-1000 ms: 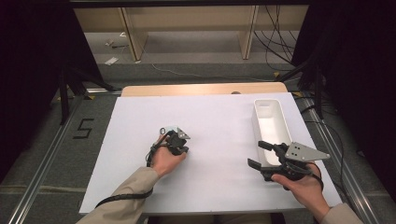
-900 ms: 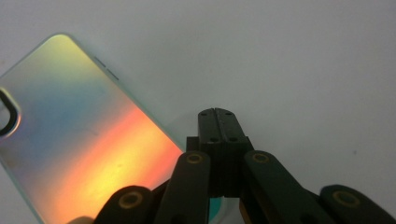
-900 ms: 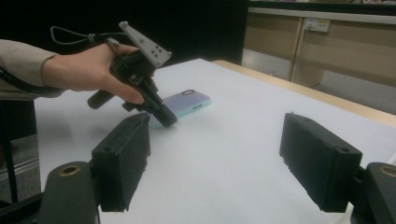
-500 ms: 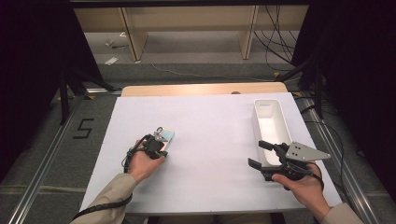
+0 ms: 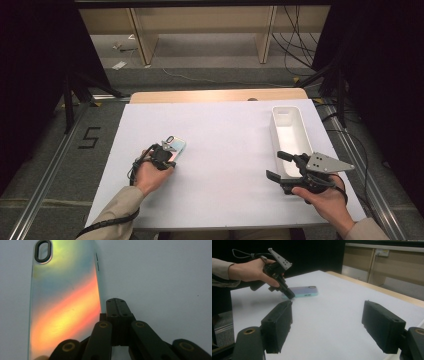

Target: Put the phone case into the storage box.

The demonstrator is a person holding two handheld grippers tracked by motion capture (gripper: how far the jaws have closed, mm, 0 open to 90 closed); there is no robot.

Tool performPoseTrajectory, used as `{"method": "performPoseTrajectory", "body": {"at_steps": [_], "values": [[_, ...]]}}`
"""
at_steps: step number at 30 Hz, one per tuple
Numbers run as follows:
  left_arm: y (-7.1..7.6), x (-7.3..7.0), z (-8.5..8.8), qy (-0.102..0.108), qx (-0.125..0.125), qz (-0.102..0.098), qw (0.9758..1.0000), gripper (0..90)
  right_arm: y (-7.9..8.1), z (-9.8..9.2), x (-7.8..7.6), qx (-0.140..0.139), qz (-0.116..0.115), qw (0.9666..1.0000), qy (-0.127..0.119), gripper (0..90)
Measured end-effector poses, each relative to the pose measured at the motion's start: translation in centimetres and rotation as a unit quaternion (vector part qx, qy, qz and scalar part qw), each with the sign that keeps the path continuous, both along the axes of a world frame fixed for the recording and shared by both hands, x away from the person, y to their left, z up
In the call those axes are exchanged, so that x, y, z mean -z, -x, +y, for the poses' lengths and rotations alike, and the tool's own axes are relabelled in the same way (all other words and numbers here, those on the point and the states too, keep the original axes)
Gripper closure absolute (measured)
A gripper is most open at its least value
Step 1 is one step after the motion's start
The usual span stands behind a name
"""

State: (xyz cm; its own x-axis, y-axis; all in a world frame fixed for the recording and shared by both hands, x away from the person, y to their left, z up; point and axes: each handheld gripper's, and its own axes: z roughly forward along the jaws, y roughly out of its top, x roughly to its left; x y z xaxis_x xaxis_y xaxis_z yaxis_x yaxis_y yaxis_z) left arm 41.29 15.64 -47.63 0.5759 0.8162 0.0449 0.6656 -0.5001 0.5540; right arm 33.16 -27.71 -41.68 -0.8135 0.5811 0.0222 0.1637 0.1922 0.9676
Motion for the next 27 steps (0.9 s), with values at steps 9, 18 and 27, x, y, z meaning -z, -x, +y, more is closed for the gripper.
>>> {"method": "performPoseTrajectory", "body": {"at_steps": [9,18,27], "values": [[0.4,-1.0,-0.6,0.025,0.020,-0.015,0.9994,72.4,0.0,-0.1,0.0,-0.001,0.000,1.0000,0.002,25.2],[0.2,-2.5,-1.2,0.004,0.014,-0.048,0.9987,22.7,0.0,-0.2,-0.1,0.004,0.000,1.0000,0.007,22.1],[-1.9,-2.5,0.4,-0.030,-0.010,-0.025,0.9992,0.0,0.0,-0.1,0.0,0.004,0.000,0.9999,0.010,21.0]]}}
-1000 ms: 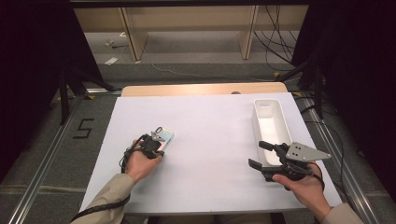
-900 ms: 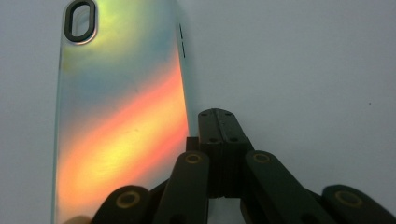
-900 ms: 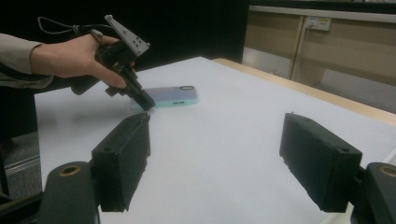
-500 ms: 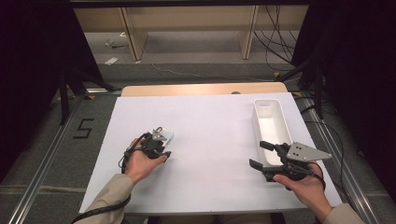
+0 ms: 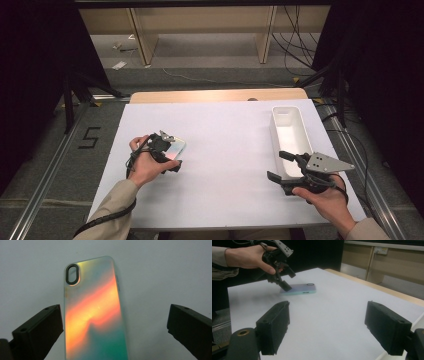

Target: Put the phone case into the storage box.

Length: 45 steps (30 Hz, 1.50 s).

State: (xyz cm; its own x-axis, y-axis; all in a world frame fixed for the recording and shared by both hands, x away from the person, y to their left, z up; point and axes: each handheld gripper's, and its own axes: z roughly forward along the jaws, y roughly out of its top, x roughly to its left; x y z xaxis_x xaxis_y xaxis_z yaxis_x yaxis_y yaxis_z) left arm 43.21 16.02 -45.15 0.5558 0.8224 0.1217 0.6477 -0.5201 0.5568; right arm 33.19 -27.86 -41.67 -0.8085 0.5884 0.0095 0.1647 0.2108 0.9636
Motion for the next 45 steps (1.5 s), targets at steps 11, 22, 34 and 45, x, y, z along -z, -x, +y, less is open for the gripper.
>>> {"method": "performPoseTrajectory", "body": {"at_steps": [11,22,34,45], "values": [[-2.4,0.9,1.3,-0.010,-0.006,0.052,0.9986,0.0,0.0,0.0,0.0,0.002,-0.001,1.0000,-0.001,21.0],[-3.4,1.9,1.4,-0.029,-0.012,0.076,0.9966,0.0,0.0,0.0,0.0,0.002,-0.001,1.0000,-0.002,21.0],[-3.7,2.5,1.5,-0.033,-0.016,0.092,0.9951,0.4,0.0,0.0,0.0,0.002,0.000,1.0000,0.000,21.0],[-4.1,2.5,1.7,-0.019,-0.033,0.119,0.9922,2.1,0.0,0.0,0.0,0.001,-0.001,1.0000,0.000,21.2]]}}
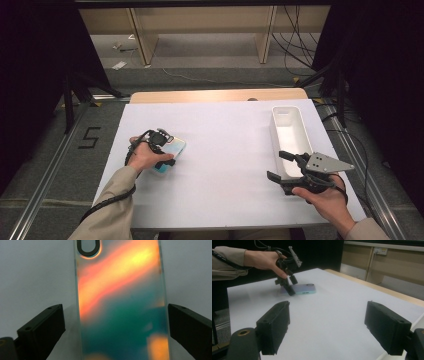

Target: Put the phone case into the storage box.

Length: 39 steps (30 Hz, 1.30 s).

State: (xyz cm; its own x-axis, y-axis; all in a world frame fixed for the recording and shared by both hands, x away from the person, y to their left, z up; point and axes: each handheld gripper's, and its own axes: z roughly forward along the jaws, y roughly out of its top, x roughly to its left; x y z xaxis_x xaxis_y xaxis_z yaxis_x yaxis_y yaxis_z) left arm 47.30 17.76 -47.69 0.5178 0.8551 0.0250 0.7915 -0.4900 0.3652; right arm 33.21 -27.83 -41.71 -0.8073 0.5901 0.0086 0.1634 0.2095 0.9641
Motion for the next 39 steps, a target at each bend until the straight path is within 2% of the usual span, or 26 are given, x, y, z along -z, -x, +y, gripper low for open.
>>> {"method": "performPoseTrajectory", "body": {"at_steps": [12,22,39], "values": [[-0.12,-0.17,0.02,0.014,-0.002,0.018,0.9997,10.3,-0.02,0.01,0.04,-0.002,0.001,1.0000,0.002,21.3],[-0.07,-0.36,-0.11,0.012,-0.007,0.022,0.9997,15.2,-0.02,0.01,0.05,-0.002,0.001,1.0000,0.002,21.3],[0.07,-0.39,-0.11,0.017,-0.018,0.024,0.9994,17.0,0.00,0.06,0.05,-0.003,0.000,1.0000,0.001,21.3]]}}
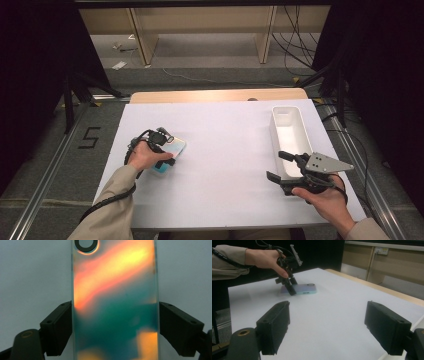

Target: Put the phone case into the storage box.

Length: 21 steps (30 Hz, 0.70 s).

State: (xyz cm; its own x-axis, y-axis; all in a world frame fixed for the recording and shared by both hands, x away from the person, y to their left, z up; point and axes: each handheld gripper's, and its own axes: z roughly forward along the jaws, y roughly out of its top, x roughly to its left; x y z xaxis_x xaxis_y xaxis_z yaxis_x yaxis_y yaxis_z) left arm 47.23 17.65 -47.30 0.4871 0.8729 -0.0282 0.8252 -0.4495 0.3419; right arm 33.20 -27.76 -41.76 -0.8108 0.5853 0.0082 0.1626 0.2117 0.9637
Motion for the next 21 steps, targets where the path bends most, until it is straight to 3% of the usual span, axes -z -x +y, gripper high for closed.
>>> {"method": "performPoseTrajectory", "body": {"at_steps": [15,21], "values": [[0.37,-0.09,0.15,0.007,0.002,-0.005,1.0000,17.2,0.03,0.00,-0.05,0.001,0.000,1.0000,-0.001,21.3],[0.56,-0.50,0.14,0.010,0.004,-0.017,0.9998,17.3,0.04,0.01,-0.06,0.001,0.000,1.0000,-0.003,21.3]]}}
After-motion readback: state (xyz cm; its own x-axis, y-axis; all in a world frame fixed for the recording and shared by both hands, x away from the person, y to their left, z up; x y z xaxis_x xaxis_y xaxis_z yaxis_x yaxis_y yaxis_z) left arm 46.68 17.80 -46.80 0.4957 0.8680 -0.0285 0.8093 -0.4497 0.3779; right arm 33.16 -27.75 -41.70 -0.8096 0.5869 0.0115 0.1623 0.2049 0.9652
